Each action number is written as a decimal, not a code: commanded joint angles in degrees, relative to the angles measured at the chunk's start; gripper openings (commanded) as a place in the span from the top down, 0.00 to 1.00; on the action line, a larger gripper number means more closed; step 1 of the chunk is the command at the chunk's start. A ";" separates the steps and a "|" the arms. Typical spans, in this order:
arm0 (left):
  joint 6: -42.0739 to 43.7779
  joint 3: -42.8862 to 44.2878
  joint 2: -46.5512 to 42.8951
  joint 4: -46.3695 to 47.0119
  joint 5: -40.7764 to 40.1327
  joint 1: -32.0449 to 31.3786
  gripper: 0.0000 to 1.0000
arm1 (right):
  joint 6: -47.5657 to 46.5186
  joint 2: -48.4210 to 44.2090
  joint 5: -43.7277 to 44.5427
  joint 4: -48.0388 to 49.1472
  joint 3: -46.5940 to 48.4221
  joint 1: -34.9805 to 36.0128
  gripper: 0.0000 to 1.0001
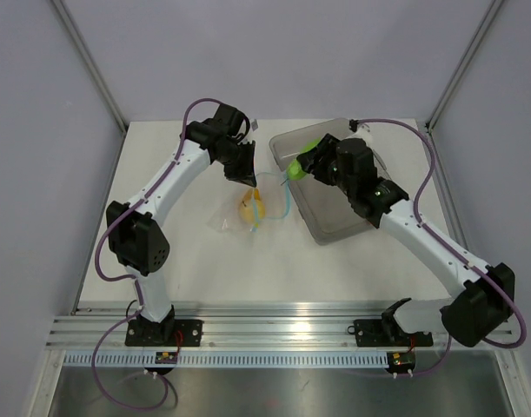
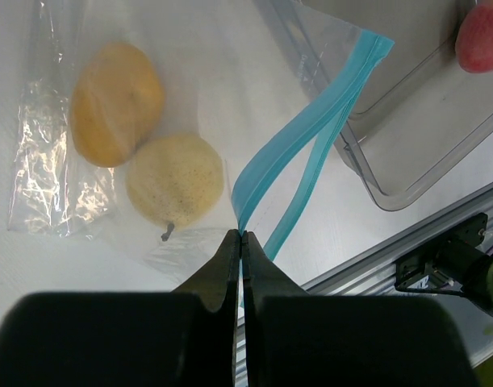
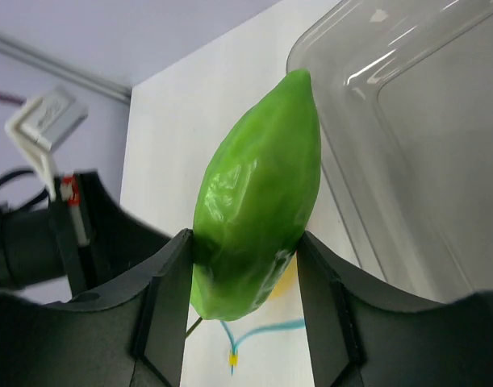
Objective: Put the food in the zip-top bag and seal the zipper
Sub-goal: Pick up the fake fruit from the bin, then place the fake fruit in the zipper food storage bag, then adjust the zipper food storage bag at the center of the board.
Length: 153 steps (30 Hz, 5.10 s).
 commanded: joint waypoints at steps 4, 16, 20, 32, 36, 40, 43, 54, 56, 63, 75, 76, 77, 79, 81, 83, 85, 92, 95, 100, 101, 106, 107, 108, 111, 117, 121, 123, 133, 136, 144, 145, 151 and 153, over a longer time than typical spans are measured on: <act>-0.71 1.15 -1.07 2.55 1.92 0.31 1.00 | -2.88 -1.19 4.86 -7.52 -3.10 9.91 0.60; -0.89 0.88 -2.83 2.37 2.71 0.31 1.00 | -6.74 11.98 9.96 -8.05 5.85 15.38 0.59; -0.63 0.71 -2.92 2.02 2.53 0.31 1.00 | -6.92 14.98 10.31 -7.08 7.71 15.38 0.59; 0.16 -1.05 -4.50 2.29 2.71 0.31 1.00 | -5.95 18.15 15.05 -6.21 10.96 15.38 0.59; 0.43 -0.61 -4.85 2.20 2.80 0.31 1.00 | -6.30 19.81 16.37 -5.85 11.84 15.38 0.59; 1.13 -0.52 -4.68 1.50 2.71 0.31 1.00 | -7.18 19.91 17.25 -5.50 12.20 15.46 0.58; 1.13 -1.31 -4.68 1.49 2.71 0.31 1.00 | -8.67 19.55 19.00 -5.50 13.42 15.38 0.57; 0.52 -0.96 -5.03 1.85 2.80 0.31 1.00 | -8.95 20.78 18.40 -6.38 15.27 15.38 0.57; 0.43 -0.61 -5.03 1.85 2.88 0.31 1.00 | -7.72 21.14 16.91 -5.60 14.48 15.46 0.57; -0.45 0.35 -4.94 2.02 4.11 0.31 1.00 | -6.39 24.30 12.25 -4.53 13.33 16.34 0.48; -0.98 0.71 -4.77 2.64 4.29 0.92 1.00 | -8.94 13.85 16.54 -9.63 10.62 15.56 0.09; -0.98 0.62 -4.77 2.64 4.38 1.01 1.00 | -8.94 12.71 16.90 -9.63 9.83 15.03 0.13; -0.98 0.71 -4.85 2.55 4.55 1.10 1.00 | -8.59 10.70 16.64 -9.72 8.69 14.15 0.16; -1.06 0.71 -4.94 2.73 4.73 1.36 1.00 | -7.28 9.19 14.63 -10.07 7.45 10.91 0.47; -1.33 0.79 -5.12 2.90 5.17 1.54 1.00 | -6.57 7.96 13.83 -10.42 5.87 9.58 0.60; -1.15 1.14 -5.12 2.64 5.17 1.54 1.00 | -6.57 8.13 12.69 -10.51 4.82 9.22 0.74; -0.98 1.76 -5.12 2.29 5.17 1.54 1.00 | -6.39 8.92 10.15 -10.60 4.20 9.31 0.79; -1.07 1.67 -5.73 2.11 5.61 1.54 1.00 | -6.21 17.34 4.95 -11.39 8.32 9.31 0.80; -0.71 2.02 -6.08 1.85 5.44 1.54 1.00 | -7.62 19.11 2.40 -11.12 9.38 9.31 0.53; -0.36 3.17 -5.91 1.06 5.00 1.63 1.00 | -7.19 20.52 2.13 -11.74 9.64 9.31 0.40; -0.36 3.43 -5.91 0.88 4.91 1.71 1.00 | -7.18 20.87 2.14 -11.74 9.73 9.31 0.41; -0.01 3.17 -6.87 0.62 4.82 2.85 1.00 | -6.92 22.19 1.35 -11.30 10.08 9.31 0.52; -0.01 3.08 -7.14 0.62 4.82 3.12 1.00 | -6.92 22.28 1.26 -11.22 10.26 9.40 0.58; 0.08 3.08 -7.57 0.53 4.82 3.30 1.00 | -6.83 22.37 1.34 -10.95 10.35 9.31 0.62; 0.34 2.99 -8.37 0.18 4.56 4.09 1.00 | -7.27 22.11 1.35 -10.34 10.96 9.31 0.85; 0.69 1.41 -9.77 0.35 4.64 5.67 1.00 | -11.57 21.23 2.40 -12.10 17.20 9.31 1.00; 0.78 0.62 -10.48 0.44 3.86 6.37 1.00 | -11.84 18.51 -0.58 -10.42 18.16 9.31 1.00; 0.87 0.36 -10.48 0.44 3.33 6.46 1.00 | -11.67 17.36 -2.77 -9.90 18.96 9.31 1.00; -0.45 -4.21 -8.63 3.43 5.26 5.93 1.00 | -12.11 23.50 -3.40 -14.55 20.81 9.57 1.00; -0.62 -3.43 -9.07 3.87 5.52 5.93 1.00 | -11.75 20.98 -3.14 -13.94 19.49 9.57 0.67; -1.85 -0.79 -6.26 4.40 7.01 5.32 1.00 | -13.51 5.96 7.84 -18.86 14.85 8.79 0.28; -1.94 -0.44 -5.74 4.66 7.10 5.14 1.00 | -12.99 4.63 8.72 -19.73 13.96 8.44 0.27; -2.30 -0.44 -5.56 5.28 7.63 4.88 1.00 | -11.14 -2.42 12.25 -30.36 5.52 -6.30 0.11; -2.12 -0.61 -5.47 5.28 7.54 4.62 1.00 | -11.75 -1.55 10.93 -34.67 3.68 -10.62 0.09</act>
